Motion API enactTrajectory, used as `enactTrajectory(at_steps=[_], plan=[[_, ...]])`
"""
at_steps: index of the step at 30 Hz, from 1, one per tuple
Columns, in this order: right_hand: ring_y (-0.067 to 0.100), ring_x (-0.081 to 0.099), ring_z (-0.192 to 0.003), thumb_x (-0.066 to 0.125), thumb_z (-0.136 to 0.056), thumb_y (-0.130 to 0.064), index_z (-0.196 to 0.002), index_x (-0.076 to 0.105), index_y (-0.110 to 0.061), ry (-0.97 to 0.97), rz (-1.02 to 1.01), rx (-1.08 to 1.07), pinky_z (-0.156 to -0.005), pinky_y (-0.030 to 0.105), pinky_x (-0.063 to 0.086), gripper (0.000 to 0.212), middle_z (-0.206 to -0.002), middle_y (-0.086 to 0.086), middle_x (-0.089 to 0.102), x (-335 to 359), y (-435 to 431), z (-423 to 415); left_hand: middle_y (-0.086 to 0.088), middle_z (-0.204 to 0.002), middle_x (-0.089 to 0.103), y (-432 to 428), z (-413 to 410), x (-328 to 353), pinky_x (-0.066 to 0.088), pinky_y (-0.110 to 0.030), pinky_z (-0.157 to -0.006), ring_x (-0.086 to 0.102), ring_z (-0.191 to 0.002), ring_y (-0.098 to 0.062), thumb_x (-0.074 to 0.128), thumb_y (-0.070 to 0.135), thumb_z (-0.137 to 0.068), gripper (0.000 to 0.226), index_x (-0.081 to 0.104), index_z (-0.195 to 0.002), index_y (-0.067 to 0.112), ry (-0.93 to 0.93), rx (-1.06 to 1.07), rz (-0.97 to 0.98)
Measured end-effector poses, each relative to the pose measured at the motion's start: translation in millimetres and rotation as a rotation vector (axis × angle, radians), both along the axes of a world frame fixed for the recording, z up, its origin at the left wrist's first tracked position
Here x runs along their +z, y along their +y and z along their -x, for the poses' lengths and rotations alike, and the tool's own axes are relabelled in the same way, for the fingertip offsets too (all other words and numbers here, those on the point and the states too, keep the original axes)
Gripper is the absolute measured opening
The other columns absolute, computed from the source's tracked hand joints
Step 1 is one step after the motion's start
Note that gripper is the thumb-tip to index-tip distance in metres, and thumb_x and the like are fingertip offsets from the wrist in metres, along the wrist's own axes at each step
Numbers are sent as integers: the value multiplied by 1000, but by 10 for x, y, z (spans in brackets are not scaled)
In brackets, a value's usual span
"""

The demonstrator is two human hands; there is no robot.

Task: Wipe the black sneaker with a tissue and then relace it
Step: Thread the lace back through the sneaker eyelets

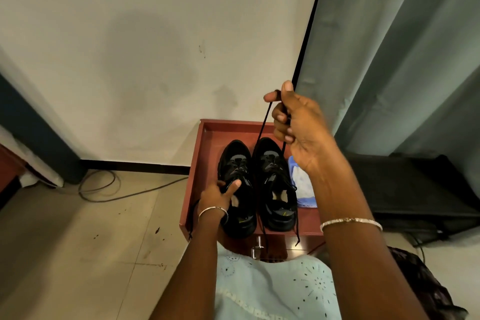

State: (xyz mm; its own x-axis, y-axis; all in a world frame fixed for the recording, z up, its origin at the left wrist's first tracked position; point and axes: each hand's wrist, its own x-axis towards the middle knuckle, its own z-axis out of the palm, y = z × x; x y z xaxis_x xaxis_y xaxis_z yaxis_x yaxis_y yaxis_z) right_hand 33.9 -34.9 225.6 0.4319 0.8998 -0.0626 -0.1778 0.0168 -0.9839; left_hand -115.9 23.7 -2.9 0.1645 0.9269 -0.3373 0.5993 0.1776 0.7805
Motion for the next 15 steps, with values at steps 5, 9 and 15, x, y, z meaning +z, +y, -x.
enactTrajectory(at_steps=[5,9,15], plan=[[3,34,-50,47,-102,-44,-99,68,-8,-163,111,-120,-45,17,29,42,-59,-8,42,-375,-263,160,-1,-61,57,-157,300,231,39,-30,-68,53,-61,-21,51,43,-99,47,63,-61,19,-131,125,77],[14,50,-65,52,-100,-42,-85,63,-11,-444,293,-193,-58,29,38,36,-68,0,53,-1043,-355,315,9,-42,37,-94,393,708,28,-25,-50,32,-39,-9,54,34,-100,41,68,-66,17,-345,162,90],[32,64,-97,57,-94,-50,-93,60,-9,-673,689,-8,-73,34,45,40,-96,10,66,-1819,-374,557,15,-43,46,-10,293,1659,33,-24,-51,39,-49,-9,54,32,-100,35,70,-78,9,-481,18,-109]])
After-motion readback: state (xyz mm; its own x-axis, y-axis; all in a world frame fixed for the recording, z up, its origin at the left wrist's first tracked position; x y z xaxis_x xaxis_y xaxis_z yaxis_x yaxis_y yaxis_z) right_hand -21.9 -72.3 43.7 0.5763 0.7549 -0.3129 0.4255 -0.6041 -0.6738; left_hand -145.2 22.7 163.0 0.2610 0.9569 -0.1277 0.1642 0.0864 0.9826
